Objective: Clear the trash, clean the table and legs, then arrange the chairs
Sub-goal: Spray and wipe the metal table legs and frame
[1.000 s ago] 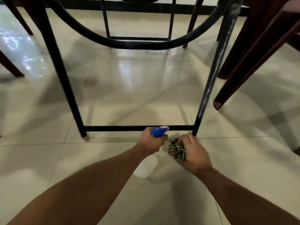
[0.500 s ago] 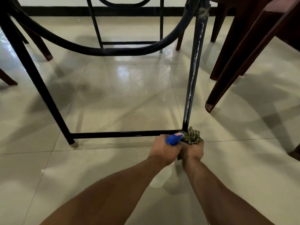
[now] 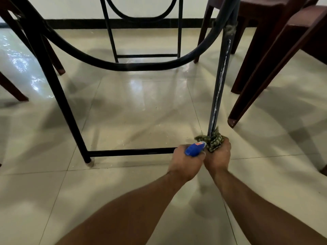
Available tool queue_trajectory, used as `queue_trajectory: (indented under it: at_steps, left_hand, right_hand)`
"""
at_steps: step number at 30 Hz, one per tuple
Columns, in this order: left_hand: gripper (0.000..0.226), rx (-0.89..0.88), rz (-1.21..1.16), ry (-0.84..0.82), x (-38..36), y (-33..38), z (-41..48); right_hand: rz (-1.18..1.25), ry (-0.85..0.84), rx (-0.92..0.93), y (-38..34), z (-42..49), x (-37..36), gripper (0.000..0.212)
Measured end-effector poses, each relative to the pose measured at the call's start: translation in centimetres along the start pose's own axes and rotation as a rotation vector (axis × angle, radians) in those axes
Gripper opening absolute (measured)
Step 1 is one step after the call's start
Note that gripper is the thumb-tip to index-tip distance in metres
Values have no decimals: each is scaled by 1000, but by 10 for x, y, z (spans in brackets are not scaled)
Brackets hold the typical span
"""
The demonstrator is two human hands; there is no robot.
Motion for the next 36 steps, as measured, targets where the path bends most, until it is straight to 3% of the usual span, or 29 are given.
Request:
queue_trajectory:
  at_steps: [3, 6, 8, 12, 14, 16, 17, 19, 21, 24, 26, 28, 30, 33, 35, 36]
  left_hand:
    - [19, -62, -37, -7, 5, 20, 5]
    - [25, -131, -89, 21, 13, 38, 11]
    - [31, -158, -103, 42, 19, 48, 13]
    - [27, -187, -157, 91, 32, 59, 13]
    - [23, -190, -194, 114, 36, 64, 13]
    - [20, -196, -205, 119, 37, 69, 11]
    - [19, -206, -204, 115, 37, 71, 10]
    - [18, -226, -205, 94, 34, 76, 6]
    - [17, -243, -217, 76, 34, 82, 4]
    - [19, -245, -259, 91, 36, 87, 8]
    - [19, -238, -257, 92, 35, 87, 6]
    - [19, -237, -228, 82, 32, 87, 5]
    - [18, -250, -205, 90, 32, 90, 2]
    - [15, -230, -260, 150, 42, 96, 1]
    - [15, -218, -305, 171, 50, 100, 0]
    - [16, -221, -316, 168, 52, 102, -1]
  right_hand:
    - [-41, -46, -117, 4, 2, 2, 37]
    - [83, 79, -41, -9, -6, 14, 39]
    - [50, 49, -31, -12, -11, 6, 40]
    - [3, 54, -237, -14, -9, 3, 46]
    - [92, 129, -85, -38, -16, 7, 53]
    - [233, 95, 75, -50, -24, 1, 60]
    - [261, 41, 42, -45, -23, -7, 60]
    - [68, -7, -132, -29, -16, -11, 46]
    - [-8, 44, -166, -31, -7, -9, 31]
    - [108, 155, 145, -78, -4, 3, 32]
    - [50, 121, 236, -91, -5, -1, 42]
    - [-102, 67, 160, -88, 0, -4, 54]
    - [-259, 120, 107, -97, 1, 3, 61]
    - [-294, 231, 390, -139, -16, 15, 88]
    - [-359, 149, 498, -138, -26, 10, 101]
    - [-368, 89, 466, -121, -22, 7, 105]
Point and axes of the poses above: each hand's wrist, its own z-axis towards the middle knuckle, its own x-axis out of the back of the hand, y = z × x, the point moved 9 cm from there along z, towards the middle knuckle, and after that the axes turned 7 degrees about -z, right-handed, at the moved point
